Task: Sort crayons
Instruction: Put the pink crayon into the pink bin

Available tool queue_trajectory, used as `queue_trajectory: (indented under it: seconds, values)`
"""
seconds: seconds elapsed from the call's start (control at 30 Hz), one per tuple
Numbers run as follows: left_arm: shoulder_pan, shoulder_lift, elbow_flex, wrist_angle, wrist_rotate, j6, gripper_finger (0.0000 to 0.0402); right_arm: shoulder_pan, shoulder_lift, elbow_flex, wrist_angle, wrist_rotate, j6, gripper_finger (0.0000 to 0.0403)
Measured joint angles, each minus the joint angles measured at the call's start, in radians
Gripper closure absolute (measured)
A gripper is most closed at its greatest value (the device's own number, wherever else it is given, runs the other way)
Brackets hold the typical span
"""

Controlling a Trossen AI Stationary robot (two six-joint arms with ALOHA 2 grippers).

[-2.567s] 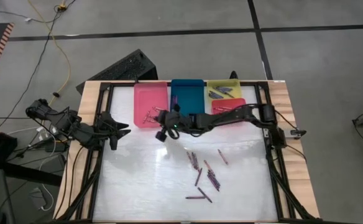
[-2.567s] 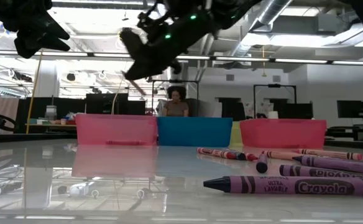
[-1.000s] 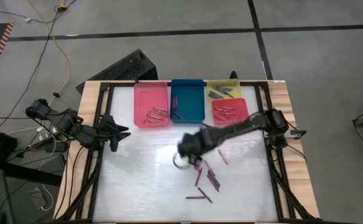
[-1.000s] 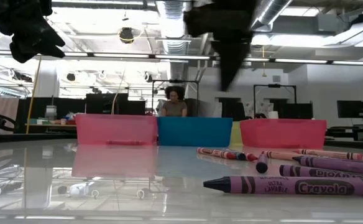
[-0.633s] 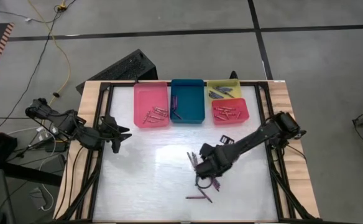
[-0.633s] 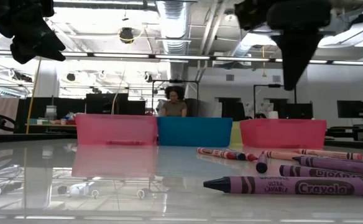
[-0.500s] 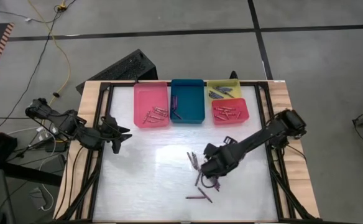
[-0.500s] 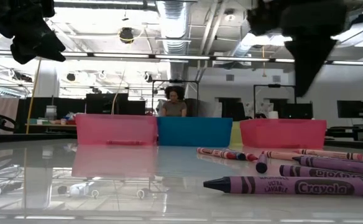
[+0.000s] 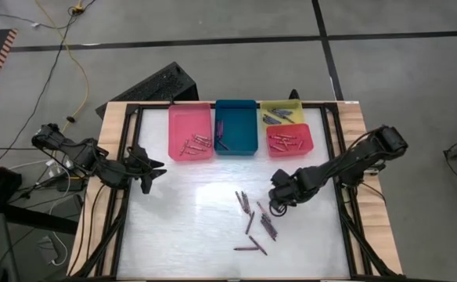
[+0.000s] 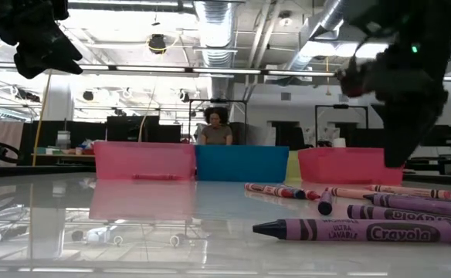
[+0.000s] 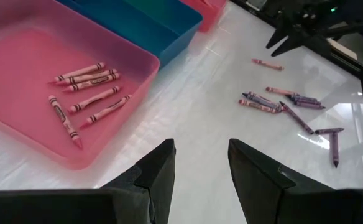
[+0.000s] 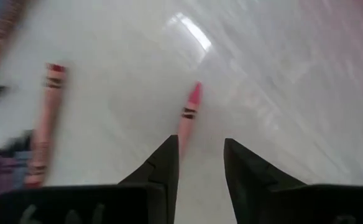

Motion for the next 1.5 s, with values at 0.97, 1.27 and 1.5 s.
queue_trajectory:
  seconds: [0.97, 1.27, 1.5]
  values:
    - [0.0, 0.005, 0.0, 0.0, -0.008, -0.014, 0.0262, 0.008, 0.137, -0.035, 0.115, 0.024, -0.013, 0.0274]
    - [0.0, 0.004, 0.0, -0.002, -0.008, -0.014, 0.0262, 0.009, 0.216, -0.035, 0.134, 0.002, 0.005, 0.0312]
    - [0.0, 0.005, 0.0, -0.002, -0.008, -0.026, 0.0262, 0.008, 0.206, -0.033, 0.146, 0.001, 0.007, 0.0391]
